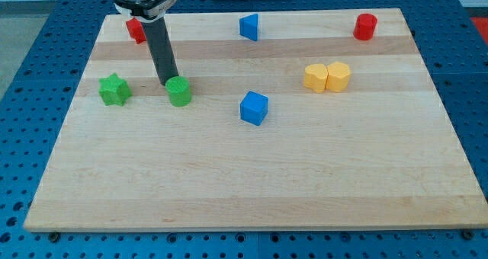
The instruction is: Push the green circle left to the blue cube
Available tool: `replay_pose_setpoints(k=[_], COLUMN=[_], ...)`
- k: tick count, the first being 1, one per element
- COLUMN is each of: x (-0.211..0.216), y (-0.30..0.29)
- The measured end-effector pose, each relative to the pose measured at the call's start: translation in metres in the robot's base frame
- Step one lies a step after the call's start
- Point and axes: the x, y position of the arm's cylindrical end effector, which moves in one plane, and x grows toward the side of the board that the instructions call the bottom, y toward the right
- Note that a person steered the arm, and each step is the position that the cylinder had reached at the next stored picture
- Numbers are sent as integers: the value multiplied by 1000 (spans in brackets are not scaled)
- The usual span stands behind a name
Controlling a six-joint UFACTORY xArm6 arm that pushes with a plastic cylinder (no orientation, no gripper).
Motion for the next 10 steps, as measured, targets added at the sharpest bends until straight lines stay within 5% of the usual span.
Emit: replay_pose_setpoints(k=[4, 8, 10], x=[71, 52, 100], y=[2, 120, 174])
